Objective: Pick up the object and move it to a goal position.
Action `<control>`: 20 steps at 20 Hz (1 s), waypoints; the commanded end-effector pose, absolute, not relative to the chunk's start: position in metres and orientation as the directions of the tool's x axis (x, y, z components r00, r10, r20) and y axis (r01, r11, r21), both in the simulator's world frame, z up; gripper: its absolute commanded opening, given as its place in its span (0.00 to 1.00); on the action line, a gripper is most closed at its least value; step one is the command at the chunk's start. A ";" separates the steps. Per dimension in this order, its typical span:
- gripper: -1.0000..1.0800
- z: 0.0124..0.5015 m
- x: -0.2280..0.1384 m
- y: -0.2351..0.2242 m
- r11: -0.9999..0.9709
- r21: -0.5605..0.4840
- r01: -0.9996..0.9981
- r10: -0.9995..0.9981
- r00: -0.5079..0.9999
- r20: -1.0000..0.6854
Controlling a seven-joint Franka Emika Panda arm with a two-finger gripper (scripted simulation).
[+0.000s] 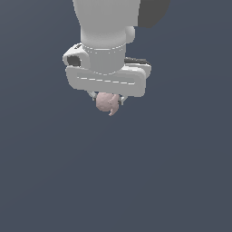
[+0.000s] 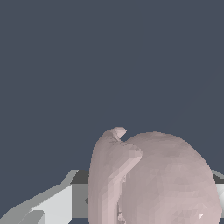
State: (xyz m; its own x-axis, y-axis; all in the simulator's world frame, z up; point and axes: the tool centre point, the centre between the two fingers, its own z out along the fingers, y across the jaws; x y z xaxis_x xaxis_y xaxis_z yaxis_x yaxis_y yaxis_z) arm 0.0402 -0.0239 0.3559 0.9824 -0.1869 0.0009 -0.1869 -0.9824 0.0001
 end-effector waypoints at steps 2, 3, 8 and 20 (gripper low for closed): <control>0.00 0.373 0.049 -0.026 -0.982 0.000 -0.187 -0.187 0.982 0.000; 0.00 0.376 0.052 -0.027 -0.982 0.000 -0.187 -0.187 0.982 0.000; 0.00 0.391 0.060 -0.029 -0.982 0.000 -0.187 -0.187 0.982 0.000; 0.00 0.403 0.069 -0.030 -0.982 0.000 -0.187 -0.187 0.982 0.000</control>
State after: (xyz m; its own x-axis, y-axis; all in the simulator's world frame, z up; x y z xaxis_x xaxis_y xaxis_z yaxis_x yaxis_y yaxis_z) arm 0.0683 -0.0303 0.4022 0.9824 -0.1867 0.0000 -0.1867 -0.9824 0.0001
